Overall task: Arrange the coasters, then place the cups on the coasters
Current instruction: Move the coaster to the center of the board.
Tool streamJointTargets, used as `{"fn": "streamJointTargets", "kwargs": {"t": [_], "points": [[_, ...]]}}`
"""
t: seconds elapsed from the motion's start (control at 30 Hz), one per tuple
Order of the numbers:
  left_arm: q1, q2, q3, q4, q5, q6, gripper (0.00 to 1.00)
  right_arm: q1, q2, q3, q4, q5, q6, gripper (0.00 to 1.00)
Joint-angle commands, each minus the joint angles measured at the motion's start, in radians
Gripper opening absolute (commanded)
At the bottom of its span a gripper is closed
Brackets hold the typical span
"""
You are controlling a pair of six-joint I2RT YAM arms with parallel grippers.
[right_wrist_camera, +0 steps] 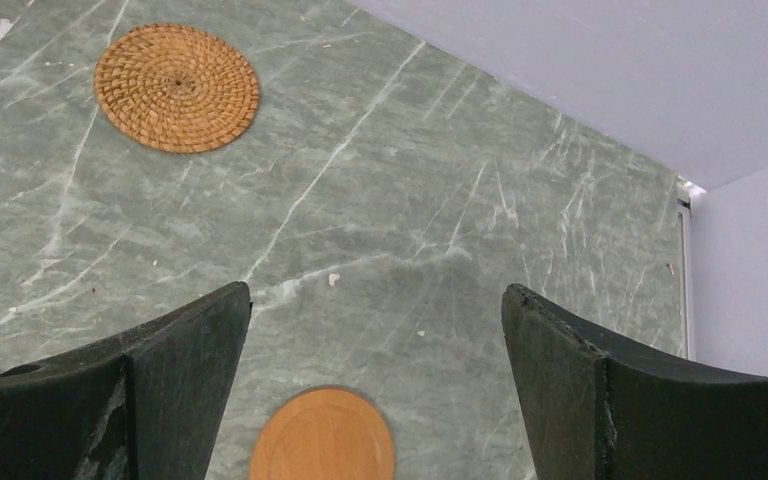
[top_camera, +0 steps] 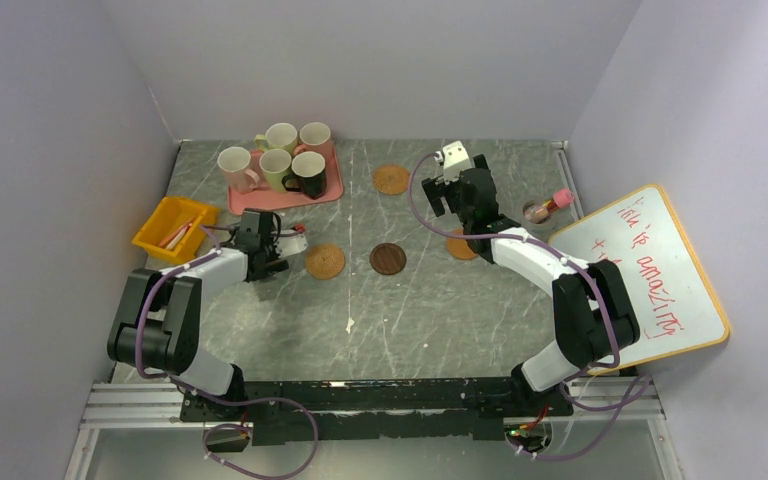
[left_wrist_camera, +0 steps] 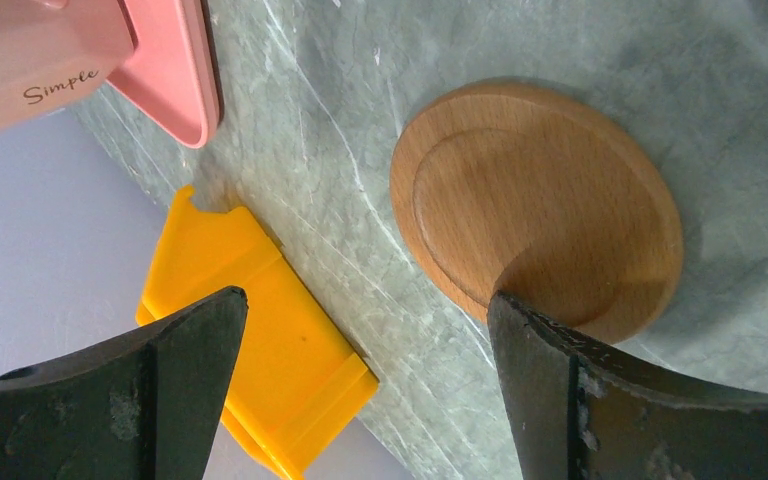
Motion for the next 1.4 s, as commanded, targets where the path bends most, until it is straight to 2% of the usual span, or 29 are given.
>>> {"fn": "streamJointTargets", "kwargs": {"t": [0.0, 0.63, 0.77, 0.97, 1.17, 1.37], "points": [[0.025, 0.007, -0.043, -0.119, 0.006, 0.008, 0.96, -0.007, -0.031, 0.009, 0.026, -0.011, 0.014, 1.0], [0.031, -0.017, -0.046, -0.143, 0.024, 0.019, 0.96, -0.007, -0.034, 0.01, 0.026, -0.011, 0.014, 1.0], [0.032, -0.031, -0.05, -0.107, 0.019, 0.011, 0.96, -0.008, -0.034, 0.011, 0.023, -0.011, 0.017, 1.0], [0.032, -0.085, 0.017, -0.062, 0.069, -0.067, 0.96, -0.015, -0.03, 0.013, 0.019, -0.014, 0.02, 1.0], [0.032, -0.161, 0.101, -0.109, 0.166, -0.149, 0.96, -0.04, -0.034, 0.019, 0.005, -0.026, 0.027, 1.0], [0.032, -0.188, 0.112, -0.148, 0.246, -0.275, 0.96, -0.059, -0.048, 0.06, -0.057, -0.049, 0.048, 1.0]]}}
